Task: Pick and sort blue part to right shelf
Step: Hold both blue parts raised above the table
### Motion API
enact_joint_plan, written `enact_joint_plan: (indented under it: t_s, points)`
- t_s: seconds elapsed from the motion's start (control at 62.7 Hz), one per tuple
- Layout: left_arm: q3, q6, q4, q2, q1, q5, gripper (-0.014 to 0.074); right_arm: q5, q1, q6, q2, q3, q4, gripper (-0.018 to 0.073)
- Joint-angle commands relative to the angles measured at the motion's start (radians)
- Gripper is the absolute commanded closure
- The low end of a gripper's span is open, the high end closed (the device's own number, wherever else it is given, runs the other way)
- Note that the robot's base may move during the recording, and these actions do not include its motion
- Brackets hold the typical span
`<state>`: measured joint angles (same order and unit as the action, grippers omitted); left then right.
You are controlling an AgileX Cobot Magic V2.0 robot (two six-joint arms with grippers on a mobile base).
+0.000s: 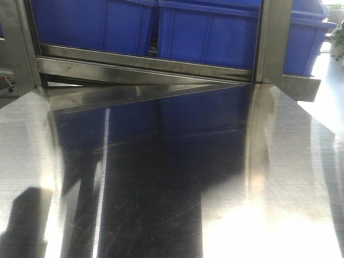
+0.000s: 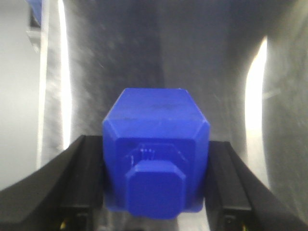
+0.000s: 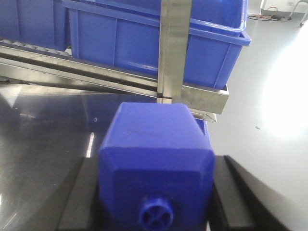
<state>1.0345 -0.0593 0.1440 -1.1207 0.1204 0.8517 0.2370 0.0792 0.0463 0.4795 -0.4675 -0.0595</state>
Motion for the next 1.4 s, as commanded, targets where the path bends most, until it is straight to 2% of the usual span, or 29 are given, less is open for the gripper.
enact_joint_plan:
  t_s: [0.0, 0.128, 0.255, 0.462, 0.733, 1.036, 1.387]
  points:
    - [-0.044, 0.006, 0.021, 0.096, -0.012, -0.166, 0.0368, -0.092, -0.008, 0.009, 0.0, -0.032, -0.003, 0.023]
    - [-0.181, 0.014, 0.021, 0.223, -0.012, -0.338, 0.0368, -0.092, -0.008, 0.009, 0.0, -0.032, -0.003, 0.023]
    - [-0.287, 0.059, 0.005, 0.323, -0.012, -0.478, 0.0368, -0.092, -0.008, 0.009, 0.0, -0.032, -0.003, 0.023]
    - [-0.411, 0.059, -0.052, 0.463, -0.012, -0.603, 0.0368, -0.092, -0.008, 0.009, 0.0, -0.032, -0.003, 0.023]
    - [-0.489, 0.059, -0.053, 0.596, -0.012, -0.629, 0.0368, -0.092, -0.008, 0.009, 0.0, -0.032, -0.003, 0.023]
    - [-0.505, 0.059, -0.054, 0.769, -0.012, -0.631, 0.0368, -0.092, -0.008, 0.009, 0.0, -0.032, -0.003, 0.023]
    - [-0.505, 0.059, -0.054, 0.787, -0.012, -0.631, 0.0368, -0.092, -0.008, 0.009, 0.0, -0.032, -0.003, 0.023]
